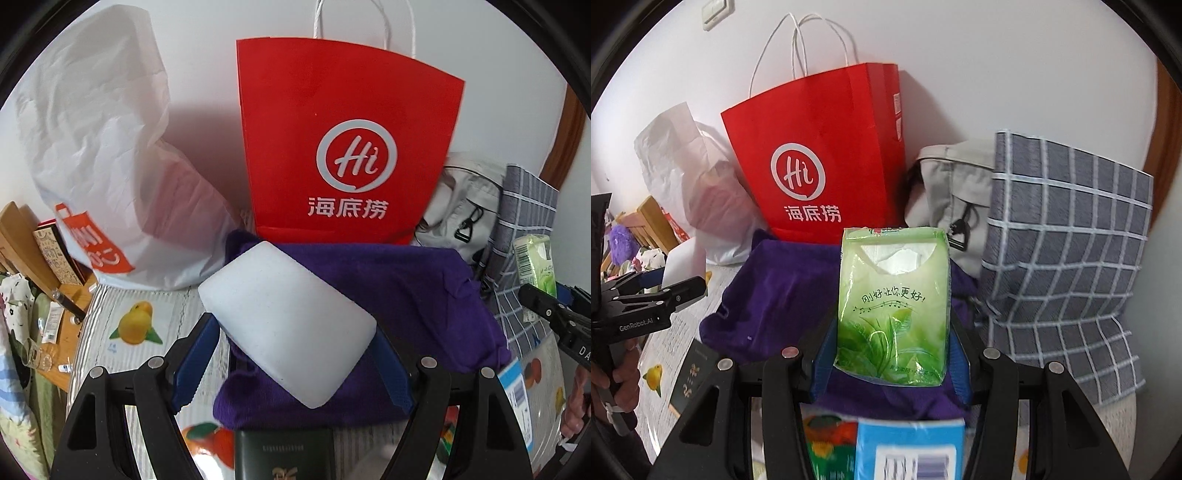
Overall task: Organize soft objects
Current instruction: 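Carry the tissue pack and sponge block toward the purple towel with both grippers, then lower both held items onto the purple towel and open both grippers, then grasp the green snack wrapper beside the white glove with the right gripper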
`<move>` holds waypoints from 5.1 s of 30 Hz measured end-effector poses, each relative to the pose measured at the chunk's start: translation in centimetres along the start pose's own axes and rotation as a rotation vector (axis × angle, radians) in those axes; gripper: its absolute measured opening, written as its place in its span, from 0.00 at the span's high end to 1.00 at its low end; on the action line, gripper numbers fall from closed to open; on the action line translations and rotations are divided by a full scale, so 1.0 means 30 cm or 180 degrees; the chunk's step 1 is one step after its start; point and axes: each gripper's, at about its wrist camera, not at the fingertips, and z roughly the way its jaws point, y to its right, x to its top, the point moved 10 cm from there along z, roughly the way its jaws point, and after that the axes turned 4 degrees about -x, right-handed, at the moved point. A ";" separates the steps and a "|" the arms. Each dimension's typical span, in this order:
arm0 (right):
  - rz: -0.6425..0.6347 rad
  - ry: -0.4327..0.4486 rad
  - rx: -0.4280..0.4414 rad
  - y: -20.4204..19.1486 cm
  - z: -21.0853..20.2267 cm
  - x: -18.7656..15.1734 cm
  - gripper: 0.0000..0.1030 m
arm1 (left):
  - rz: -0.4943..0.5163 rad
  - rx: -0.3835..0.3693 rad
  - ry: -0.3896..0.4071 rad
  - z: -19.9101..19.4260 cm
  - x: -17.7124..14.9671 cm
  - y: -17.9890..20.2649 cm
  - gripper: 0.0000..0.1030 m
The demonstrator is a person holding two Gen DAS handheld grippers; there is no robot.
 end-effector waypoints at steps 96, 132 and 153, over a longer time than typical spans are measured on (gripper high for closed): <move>-0.0558 -0.0409 -0.0431 -0.216 -0.159 -0.769 0.97 | -0.0291 -0.0648 -0.0202 -0.331 -0.578 -0.034 0.14; 0.0382 -0.0220 -0.0331 0.119 -0.454 -1.022 0.38 | -0.0227 -0.0634 -0.0489 -0.313 -0.829 0.109 0.14; 0.0144 -0.0195 -0.0419 0.098 -0.309 -1.025 0.72 | -0.0224 -0.0517 -0.0670 -0.196 -0.914 0.098 0.14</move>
